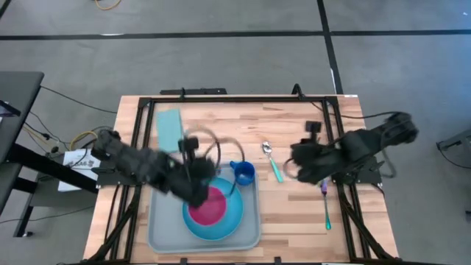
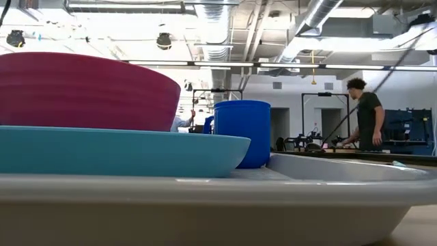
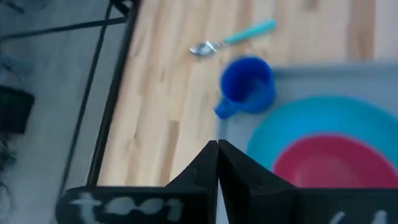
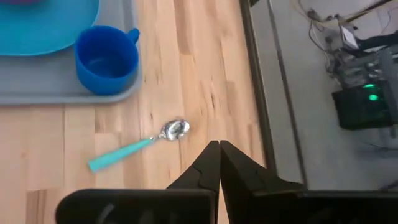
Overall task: Set up tray
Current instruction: Put the pink bowl on top of the blue plate on the gray serving tray
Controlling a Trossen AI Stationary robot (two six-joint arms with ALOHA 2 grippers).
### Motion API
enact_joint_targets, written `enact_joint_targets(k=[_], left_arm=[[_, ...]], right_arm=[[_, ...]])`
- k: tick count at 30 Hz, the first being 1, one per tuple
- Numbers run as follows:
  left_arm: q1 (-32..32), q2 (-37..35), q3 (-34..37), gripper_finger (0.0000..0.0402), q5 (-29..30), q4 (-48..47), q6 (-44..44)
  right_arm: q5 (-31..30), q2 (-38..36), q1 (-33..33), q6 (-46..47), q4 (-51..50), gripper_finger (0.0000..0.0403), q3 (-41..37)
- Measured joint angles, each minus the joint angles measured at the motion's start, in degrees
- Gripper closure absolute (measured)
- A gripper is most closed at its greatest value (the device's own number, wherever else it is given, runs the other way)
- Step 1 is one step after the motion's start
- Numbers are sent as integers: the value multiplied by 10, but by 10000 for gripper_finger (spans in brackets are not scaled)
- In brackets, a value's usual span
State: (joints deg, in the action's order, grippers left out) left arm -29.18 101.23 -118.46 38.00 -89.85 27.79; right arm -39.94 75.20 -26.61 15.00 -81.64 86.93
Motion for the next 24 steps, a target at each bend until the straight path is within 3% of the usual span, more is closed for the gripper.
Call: enact_joint_targets(k=[7,12,16,24], left_arm=[[-76,2,217,401,-3,138,46],[-68,2,340,401,-40,325,60],[-40,2,384,401,-90,419,67],[-4,1,418,401,-160,448,128]], right_arm=[[0,-211,-15,-60,340,399,-329],[1,-288,-18,-121,536,402,-500],[7,-304,-18,-139,611,402,-550],[9,-304,-18,-181,615,402,-547]])
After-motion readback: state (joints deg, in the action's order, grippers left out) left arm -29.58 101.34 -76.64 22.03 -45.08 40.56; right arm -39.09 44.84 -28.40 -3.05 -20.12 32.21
